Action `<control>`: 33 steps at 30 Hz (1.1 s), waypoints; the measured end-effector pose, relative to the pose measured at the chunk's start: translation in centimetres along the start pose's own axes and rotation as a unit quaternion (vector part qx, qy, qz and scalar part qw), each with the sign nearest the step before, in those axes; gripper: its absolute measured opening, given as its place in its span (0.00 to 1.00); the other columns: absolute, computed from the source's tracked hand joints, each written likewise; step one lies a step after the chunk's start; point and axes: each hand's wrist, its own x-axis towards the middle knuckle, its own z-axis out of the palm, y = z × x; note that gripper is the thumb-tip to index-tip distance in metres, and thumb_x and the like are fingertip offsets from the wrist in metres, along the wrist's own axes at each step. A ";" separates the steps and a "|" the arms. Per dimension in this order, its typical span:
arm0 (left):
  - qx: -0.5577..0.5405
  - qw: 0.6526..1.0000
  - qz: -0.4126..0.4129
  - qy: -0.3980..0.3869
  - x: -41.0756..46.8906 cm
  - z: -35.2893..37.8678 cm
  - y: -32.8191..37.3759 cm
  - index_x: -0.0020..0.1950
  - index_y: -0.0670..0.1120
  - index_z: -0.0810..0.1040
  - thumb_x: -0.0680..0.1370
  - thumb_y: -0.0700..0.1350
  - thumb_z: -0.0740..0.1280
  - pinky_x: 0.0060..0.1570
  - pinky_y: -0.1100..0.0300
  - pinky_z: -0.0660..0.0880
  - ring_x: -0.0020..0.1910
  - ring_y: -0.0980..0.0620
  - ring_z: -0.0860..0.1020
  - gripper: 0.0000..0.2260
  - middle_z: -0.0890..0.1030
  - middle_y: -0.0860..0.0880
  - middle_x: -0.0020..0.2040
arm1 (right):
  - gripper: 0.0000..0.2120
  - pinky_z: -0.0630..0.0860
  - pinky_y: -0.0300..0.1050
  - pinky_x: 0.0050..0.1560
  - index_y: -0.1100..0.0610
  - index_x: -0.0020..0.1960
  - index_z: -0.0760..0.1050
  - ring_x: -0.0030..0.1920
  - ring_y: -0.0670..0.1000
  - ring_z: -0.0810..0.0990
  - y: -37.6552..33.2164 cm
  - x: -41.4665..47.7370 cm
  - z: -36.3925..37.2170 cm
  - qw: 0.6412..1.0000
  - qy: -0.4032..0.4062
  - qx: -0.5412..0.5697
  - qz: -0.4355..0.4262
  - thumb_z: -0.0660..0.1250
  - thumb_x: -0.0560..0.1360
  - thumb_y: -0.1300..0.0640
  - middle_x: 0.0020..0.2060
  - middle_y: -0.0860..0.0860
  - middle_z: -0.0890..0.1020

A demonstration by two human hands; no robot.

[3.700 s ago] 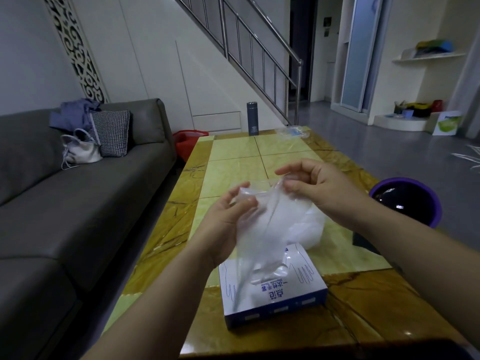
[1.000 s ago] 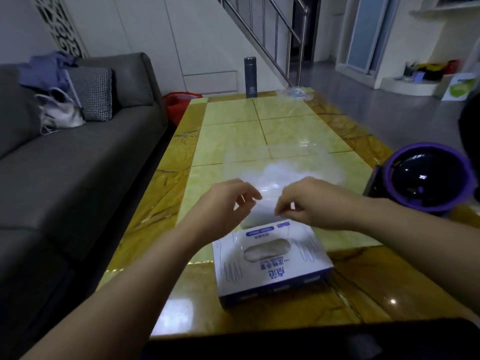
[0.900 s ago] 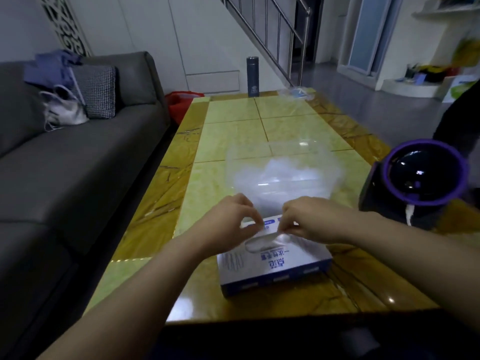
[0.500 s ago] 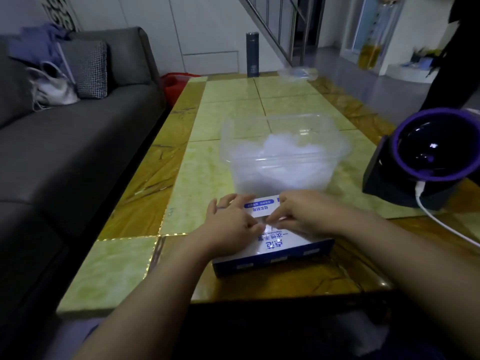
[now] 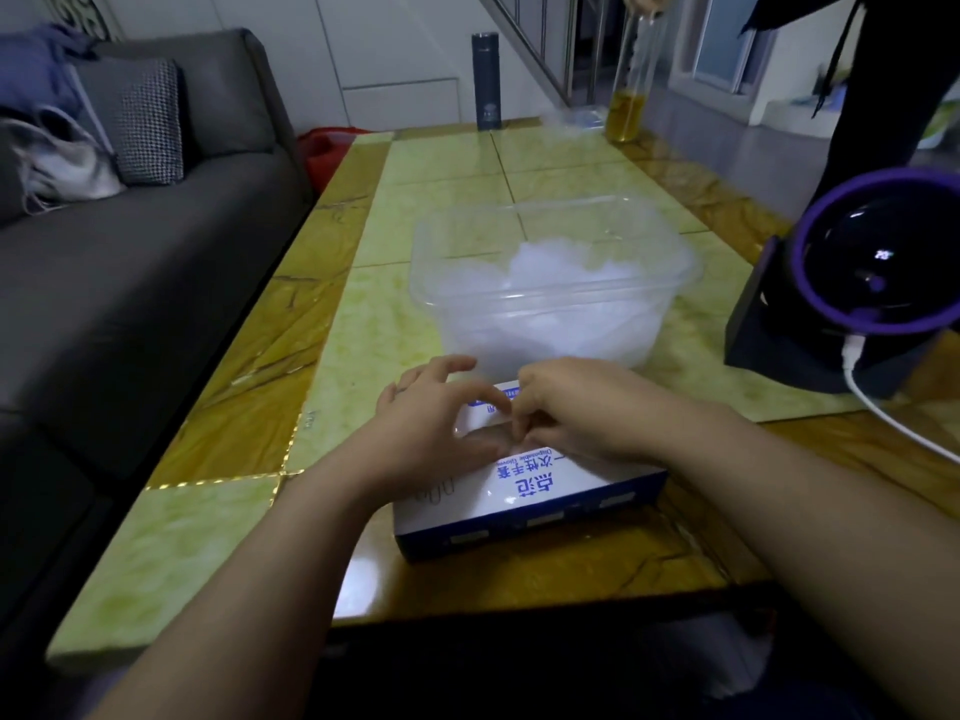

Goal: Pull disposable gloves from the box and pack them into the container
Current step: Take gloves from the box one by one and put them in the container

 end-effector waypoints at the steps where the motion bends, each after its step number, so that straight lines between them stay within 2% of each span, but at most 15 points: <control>1: 0.009 1.000 -0.002 -0.006 0.0 0.0 -0.1 0.58 0.67 0.72 0.72 0.59 0.69 0.72 0.45 0.54 0.74 0.49 0.56 0.16 0.58 0.54 0.75 | 0.06 0.68 0.44 0.44 0.48 0.50 0.79 0.52 0.51 0.75 -0.1 -0.2 -0.2 1.000 0.002 0.011 0.000 0.65 0.77 0.51 0.46 0.45 0.71; 3: 0.033 0.999 -0.006 -0.022 0.0 -0.1 -0.4 0.65 0.66 0.70 0.73 0.59 0.68 0.72 0.43 0.54 0.74 0.48 0.55 0.21 0.57 0.53 0.75 | 0.05 0.69 0.46 0.47 0.50 0.50 0.76 0.51 0.50 0.74 -0.6 -0.7 -0.6 0.999 0.015 0.039 -0.002 0.62 0.78 0.52 0.49 0.47 0.71; 7: 0.043 0.999 -0.008 -0.023 0.0 0.1 -0.7 0.67 0.65 0.69 0.73 0.62 0.66 0.71 0.41 0.55 0.74 0.47 0.56 0.22 0.58 0.53 0.76 | 0.03 0.65 0.45 0.45 0.47 0.48 0.67 0.51 0.48 0.72 -1.6 -1.4 -1.0 0.996 0.072 0.052 0.007 0.58 0.80 0.51 0.48 0.44 0.70; 11: 0.025 0.999 -0.007 -0.033 -0.4 0.1 -1.0 0.68 0.63 0.69 0.73 0.66 0.60 0.70 0.40 0.53 0.75 0.48 0.55 0.24 0.59 0.53 0.75 | 0.04 0.65 0.44 0.47 0.49 0.51 0.70 0.53 0.46 0.69 -1.8 -1.7 -1.7 0.978 0.191 0.085 0.018 0.58 0.80 0.51 0.42 0.38 0.69; 12: 0.023 0.999 -0.007 -0.035 -0.5 0.1 -0.9 0.69 0.64 0.68 0.73 0.66 0.60 0.70 0.39 0.52 0.75 0.48 0.55 0.24 0.59 0.53 0.75 | 0.05 0.66 0.44 0.49 0.48 0.52 0.70 0.53 0.45 0.69 -1.6 -1.8 -1.8 0.974 0.192 0.115 0.027 0.59 0.79 0.49 0.42 0.37 0.70; 14: 0.023 0.999 -0.007 -0.039 -0.6 0.2 -0.8 0.69 0.65 0.67 0.73 0.65 0.61 0.71 0.39 0.50 0.75 0.48 0.54 0.24 0.58 0.54 0.75 | 0.12 0.70 0.45 0.51 0.45 0.55 0.72 0.53 0.43 0.69 -1.1 -1.9 -1.7 0.979 0.140 0.136 0.064 0.61 0.75 0.41 0.47 0.36 0.74; 15: 0.023 0.999 -0.008 -0.042 -0.7 0.2 -0.7 0.69 0.66 0.67 0.73 0.65 0.62 0.71 0.39 0.48 0.75 0.49 0.54 0.24 0.58 0.54 0.75 | 0.13 0.71 0.46 0.50 0.44 0.53 0.74 0.53 0.44 0.71 -0.8 -1.8 -1.5 0.985 0.094 0.113 0.085 0.63 0.73 0.40 0.48 0.38 0.76; 17: 0.030 0.998 -0.012 -0.051 -0.9 0.3 -0.4 0.68 0.66 0.66 0.72 0.66 0.62 0.71 0.38 0.45 0.75 0.49 0.52 0.24 0.57 0.55 0.75 | 0.08 0.72 0.46 0.44 0.47 0.44 0.75 0.48 0.49 0.75 -0.7 -1.5 -1.2 0.991 0.050 0.073 0.103 0.65 0.74 0.43 0.41 0.44 0.77; 19: 0.046 0.997 -0.018 -0.059 -0.8 0.3 -0.3 0.70 0.65 0.65 0.72 0.66 0.62 0.71 0.37 0.43 0.76 0.50 0.50 0.26 0.56 0.55 0.76 | 0.07 0.73 0.47 0.43 0.48 0.41 0.75 0.44 0.51 0.76 -1.0 -1.3 -1.4 0.984 0.090 0.126 0.085 0.65 0.75 0.47 0.38 0.45 0.78; 22: 0.063 0.995 -0.031 -0.067 -0.6 0.3 0.0 0.71 0.61 0.66 0.73 0.65 0.63 0.71 0.36 0.42 0.76 0.49 0.50 0.27 0.56 0.54 0.76 | 0.03 0.75 0.50 0.48 0.47 0.44 0.77 0.47 0.48 0.78 -1.9 -0.9 -1.9 0.964 0.200 0.167 0.052 0.65 0.76 0.51 0.41 0.43 0.80; 24: 0.063 0.995 -0.036 -0.069 -0.5 0.3 0.2 0.70 0.61 0.67 0.73 0.65 0.63 0.71 0.36 0.42 0.75 0.48 0.51 0.26 0.57 0.53 0.76 | 0.04 0.74 0.47 0.47 0.47 0.43 0.76 0.44 0.46 0.77 -2.2 -0.9 -2.6 0.939 0.273 0.204 0.044 0.64 0.75 0.51 0.38 0.42 0.79; 26: 0.060 0.995 -0.037 -0.069 -0.6 0.2 0.3 0.70 0.62 0.66 0.73 0.64 0.64 0.70 0.35 0.41 0.75 0.48 0.51 0.26 0.57 0.54 0.76 | 0.04 0.71 0.37 0.43 0.51 0.44 0.76 0.38 0.42 0.75 -2.2 -1.0 -3.9 0.887 0.366 0.278 0.048 0.64 0.75 0.53 0.35 0.43 0.77; 28: 0.049 0.996 -0.035 -0.070 -0.7 0.1 0.4 0.70 0.64 0.66 0.73 0.65 0.64 0.70 0.35 0.41 0.75 0.48 0.52 0.26 0.58 0.54 0.75 | 0.04 0.69 0.32 0.38 0.56 0.45 0.76 0.35 0.41 0.73 -1.8 -1.1 -5.4 0.833 0.435 0.336 0.066 0.64 0.77 0.59 0.34 0.44 0.76; 31: 0.022 0.997 -0.038 -0.068 -1.1 -0.4 0.9 0.69 0.64 0.68 0.72 0.67 0.63 0.70 0.35 0.41 0.74 0.48 0.56 0.25 0.61 0.54 0.74 | 0.07 0.71 0.34 0.34 0.54 0.43 0.74 0.29 0.41 0.73 -1.4 -1.4 -6.3 0.761 0.475 0.430 0.098 0.62 0.79 0.60 0.31 0.47 0.76; 33: -0.018 0.998 -0.029 -0.060 -1.5 -1.1 1.4 0.67 0.63 0.70 0.72 0.67 0.64 0.71 0.37 0.47 0.71 0.49 0.62 0.25 0.66 0.55 0.71 | 0.08 0.75 0.38 0.34 0.53 0.42 0.72 0.27 0.42 0.73 -1.1 -1.6 -6.5 0.701 0.481 0.513 0.121 0.60 0.80 0.60 0.30 0.49 0.75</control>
